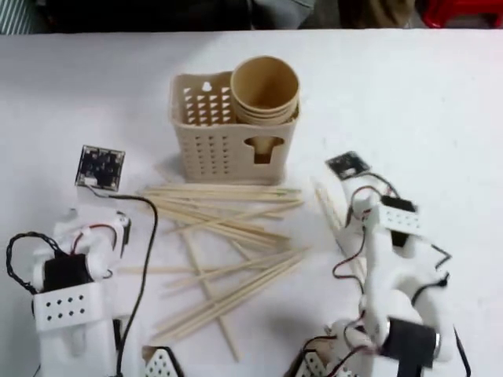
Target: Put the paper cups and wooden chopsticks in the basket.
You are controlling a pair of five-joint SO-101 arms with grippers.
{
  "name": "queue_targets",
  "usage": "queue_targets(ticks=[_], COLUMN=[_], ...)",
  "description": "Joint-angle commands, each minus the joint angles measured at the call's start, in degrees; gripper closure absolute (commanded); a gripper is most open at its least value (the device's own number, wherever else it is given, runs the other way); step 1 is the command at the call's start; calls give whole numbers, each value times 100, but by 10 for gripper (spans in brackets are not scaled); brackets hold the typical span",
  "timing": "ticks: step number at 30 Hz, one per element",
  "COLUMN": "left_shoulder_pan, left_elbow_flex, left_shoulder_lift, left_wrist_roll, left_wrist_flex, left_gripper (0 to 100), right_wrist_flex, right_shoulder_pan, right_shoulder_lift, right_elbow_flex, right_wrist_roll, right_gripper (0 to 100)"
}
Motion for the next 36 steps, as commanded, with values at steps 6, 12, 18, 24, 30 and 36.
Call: queue_targets(ticks=[6,12,18,24,30,36], left_shoulder_pan=[-40,-40,-40,-66,-66,-66], left_elbow_flex=[273,413,431,501,510,624], left_shoulder_lift=[-101,-101,-101,-101,-101,-110], left_wrist_roll=[44,44,44,44,44,44], left_wrist_flex=[-343,-527,-501,-527,-527,-659], left_gripper=[886,886,886,886,886,884], right_wrist_flex=[1508,2079,1851,435,-1736,-3908], right_shoulder_pan=[259,-171,-1279,-2659,-3714,-4277], right_shoulder_lift=[-2185,-3196,-3257,-2976,-2299,-1279], right_elbow_flex=[-1152,-2207,-3226,-3851,-3851,-3851], right_wrist_roll=[-633,-1723,-3349,-3833,-3833,-3789], right_gripper=[981,980,978,981,981,981])
